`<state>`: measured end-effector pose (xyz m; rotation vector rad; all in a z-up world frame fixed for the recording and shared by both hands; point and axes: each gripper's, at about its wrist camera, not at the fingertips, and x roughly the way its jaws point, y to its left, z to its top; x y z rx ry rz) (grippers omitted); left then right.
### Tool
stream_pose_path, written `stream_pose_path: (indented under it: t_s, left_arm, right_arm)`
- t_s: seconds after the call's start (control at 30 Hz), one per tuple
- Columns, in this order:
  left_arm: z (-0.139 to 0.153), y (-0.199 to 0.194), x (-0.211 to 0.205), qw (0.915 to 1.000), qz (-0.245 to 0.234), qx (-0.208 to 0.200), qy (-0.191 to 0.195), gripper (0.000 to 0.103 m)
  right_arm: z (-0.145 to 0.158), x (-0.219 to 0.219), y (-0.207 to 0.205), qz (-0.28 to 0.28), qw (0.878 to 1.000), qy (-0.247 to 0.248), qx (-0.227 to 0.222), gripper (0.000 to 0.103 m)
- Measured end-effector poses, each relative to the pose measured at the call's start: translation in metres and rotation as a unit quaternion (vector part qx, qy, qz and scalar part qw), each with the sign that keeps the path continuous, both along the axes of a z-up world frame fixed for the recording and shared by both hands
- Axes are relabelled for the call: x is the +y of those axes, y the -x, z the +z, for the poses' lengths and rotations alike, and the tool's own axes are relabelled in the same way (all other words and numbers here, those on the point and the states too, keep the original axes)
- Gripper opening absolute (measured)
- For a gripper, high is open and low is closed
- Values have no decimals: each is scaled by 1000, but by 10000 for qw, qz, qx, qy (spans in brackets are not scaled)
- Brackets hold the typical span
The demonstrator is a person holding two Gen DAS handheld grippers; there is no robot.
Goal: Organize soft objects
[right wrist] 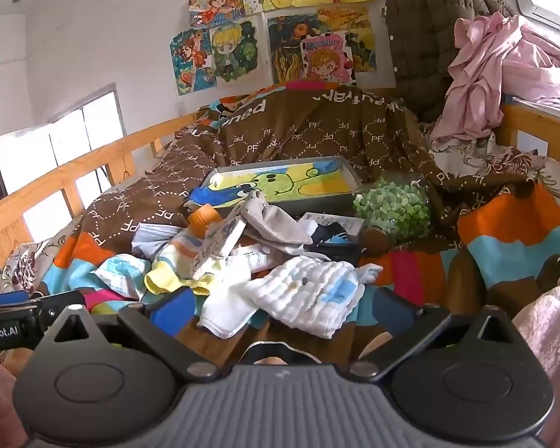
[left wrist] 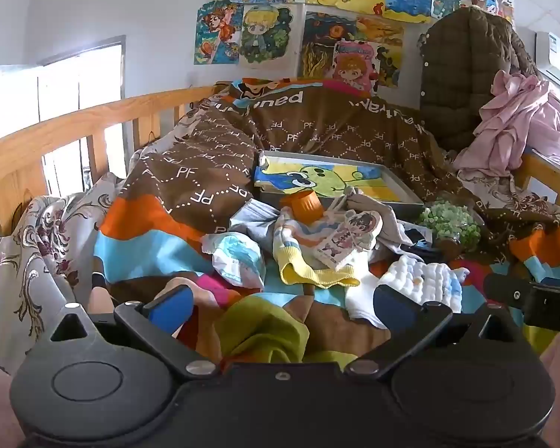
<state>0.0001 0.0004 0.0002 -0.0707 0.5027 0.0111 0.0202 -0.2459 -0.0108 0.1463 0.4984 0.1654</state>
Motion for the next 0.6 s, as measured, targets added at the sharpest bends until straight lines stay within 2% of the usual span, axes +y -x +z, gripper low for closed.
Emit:
stream_pose_path:
  t_s: [0.6]
  left_arm:
    - [0,0,0,10000,-5,3,35,102]
  right_arm:
    - [-2,0,-2,4,10000,-12,53,103]
